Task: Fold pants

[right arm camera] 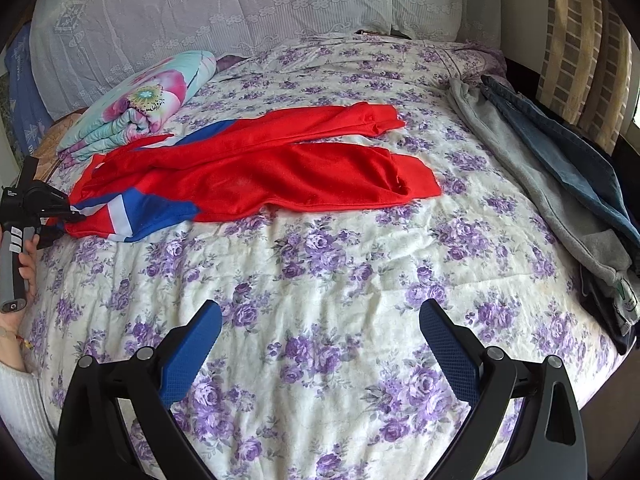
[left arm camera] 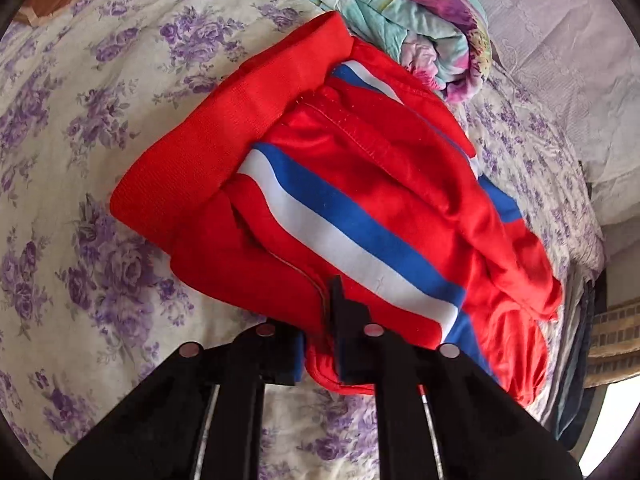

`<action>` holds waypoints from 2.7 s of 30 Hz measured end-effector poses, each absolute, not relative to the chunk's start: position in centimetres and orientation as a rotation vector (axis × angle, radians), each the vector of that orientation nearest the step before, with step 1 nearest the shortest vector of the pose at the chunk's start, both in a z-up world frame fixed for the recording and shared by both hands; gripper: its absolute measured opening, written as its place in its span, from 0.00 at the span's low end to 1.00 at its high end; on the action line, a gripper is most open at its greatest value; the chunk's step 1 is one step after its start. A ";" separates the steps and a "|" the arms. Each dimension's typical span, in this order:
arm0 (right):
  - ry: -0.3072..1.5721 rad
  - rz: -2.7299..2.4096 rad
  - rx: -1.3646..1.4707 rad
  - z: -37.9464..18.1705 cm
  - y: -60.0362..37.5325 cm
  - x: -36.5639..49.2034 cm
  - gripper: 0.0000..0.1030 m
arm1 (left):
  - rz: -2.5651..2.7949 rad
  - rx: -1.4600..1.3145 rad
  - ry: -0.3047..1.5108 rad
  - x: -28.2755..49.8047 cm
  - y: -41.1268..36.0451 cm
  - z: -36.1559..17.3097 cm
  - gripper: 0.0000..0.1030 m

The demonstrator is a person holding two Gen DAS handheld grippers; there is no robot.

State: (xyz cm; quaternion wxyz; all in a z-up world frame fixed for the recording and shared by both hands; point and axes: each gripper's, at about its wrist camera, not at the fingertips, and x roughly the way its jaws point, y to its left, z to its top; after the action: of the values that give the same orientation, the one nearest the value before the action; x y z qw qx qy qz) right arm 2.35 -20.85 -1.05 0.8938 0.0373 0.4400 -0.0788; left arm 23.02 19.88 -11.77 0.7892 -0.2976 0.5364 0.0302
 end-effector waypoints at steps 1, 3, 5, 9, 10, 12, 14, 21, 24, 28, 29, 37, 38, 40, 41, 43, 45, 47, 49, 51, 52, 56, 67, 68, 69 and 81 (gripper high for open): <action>0.918 -0.149 0.077 -1.0 -21.3 2.4 0.97 | 0.058 -0.657 1.135 22.6 20.1 -11.6 0.07; 0.925 -0.100 0.096 -0.8 -22.4 2.7 0.97 | 0.056 -0.622 1.071 21.1 19.9 -10.6 0.06; 0.943 -0.071 0.140 -0.9 -24.1 3.5 0.97 | 0.068 -0.607 1.024 19.4 20.0 -10.0 0.05; 1.004 -0.065 0.326 -2.5 -28.3 6.5 0.97 | 0.082 -0.632 0.993 17.3 21.1 -10.1 0.05; 1.018 -0.057 0.389 -3.2 -29.3 7.3 0.97 | 0.079 -0.626 0.988 17.1 21.2 -10.1 0.05; 1.048 -0.042 0.516 -4.9 -31.0 9.4 0.97 | 0.071 -0.597 0.994 17.1 21.4 -10.3 0.05; 1.062 -0.031 0.591 -6.4 -32.3 12.0 0.97 | 0.063 -0.585 1.007 17.2 21.8 -10.7 0.05; 1.017 -0.213 0.617 -8.5 -34.5 18.1 0.33 | 0.067 -0.569 1.040 18.2 22.0 -11.9 0.06; 0.982 -0.176 0.658 -7.6 -35.1 18.0 0.10 | 0.071 -0.564 1.032 17.7 22.1 -11.5 0.06; 0.893 -0.107 0.679 -3.9 -35.9 14.2 0.09 | 0.067 -0.546 1.001 15.7 22.0 -9.5 0.05; 0.881 -0.097 0.664 -3.0 -35.9 13.1 0.10 | 0.063 -0.548 0.992 14.9 22.1 -9.1 0.05; 1.006 -0.160 0.592 -6.6 -36.1 7.3 0.16 | 0.078 -0.494 1.064 12.0 22.1 -10.7 0.10; 1.054 -0.183 0.583 -8.2 -36.0 7.5 0.19 | 0.088 -0.465 1.096 12.3 21.8 -11.5 0.16; 1.048 -0.184 0.569 -8.9 -35.7 7.6 0.32 | 0.090 -0.435 1.092 11.9 21.5 -11.3 0.21; 1.063 -0.179 0.531 -8.2 -35.3 7.8 0.42 | 0.103 -0.401 1.081 11.3 21.4 -10.6 0.38; 1.045 -0.187 0.461 -6.0 -34.9 7.7 0.62 | 0.146 -0.329 1.008 9.2 21.7 -8.2 0.67; 0.976 -0.224 0.386 -3.1 -35.0 7.5 0.69 | 0.205 -0.288 0.899 6.8 22.7 -5.1 0.75; 0.915 -0.219 0.342 -0.4 -35.3 8.8 0.78 | 0.226 -0.294 0.824 5.9 23.7 -2.2 0.76; 0.896 -0.148 0.345 1.3 -35.4 11.9 0.80 | 0.141 -0.324 0.791 7.4 24.3 0.1 0.78; 0.909 -0.060 0.367 1.6 -35.2 16.7 0.79 | 0.094 -0.296 0.815 11.0 23.7 1.3 0.79; 0.924 -0.045 0.383 1.4 -35.3 19.1 0.79 | 0.071 -0.278 0.840 13.3 23.2 1.4 0.79; 1.015 -0.068 0.453 -2.2 -36.7 28.2 0.77 | -0.058 -0.263 0.993 22.6 20.4 -1.3 0.79; 1.127 -0.120 0.519 -8.7 -37.1 35.9 0.23 | 0.027 -0.176 1.236 30.8 19.6 -10.5 0.41; 1.127 -0.129 0.521 -8.2 -37.0 35.5 0.23 | 0.031 -0.158 1.230 30.5 19.4 -10.3 0.39; 1.129 -0.145 0.511 -7.6 -37.0 34.8 0.23 | 0.031 -0.142 1.224 30.2 19.1 -10.1 0.38; 1.217 -0.213 0.266 -8.2 -36.1 31.4 0.59 | -0.023 -0.059 1.261 30.0 18.5 -9.8 0.39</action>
State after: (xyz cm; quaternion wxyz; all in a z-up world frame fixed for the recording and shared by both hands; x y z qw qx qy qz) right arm 31.37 -36.07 -8.23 0.8069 0.1241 0.5689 -0.0995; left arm 30.02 18.52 -9.78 0.8073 -0.0275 0.5894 -0.0109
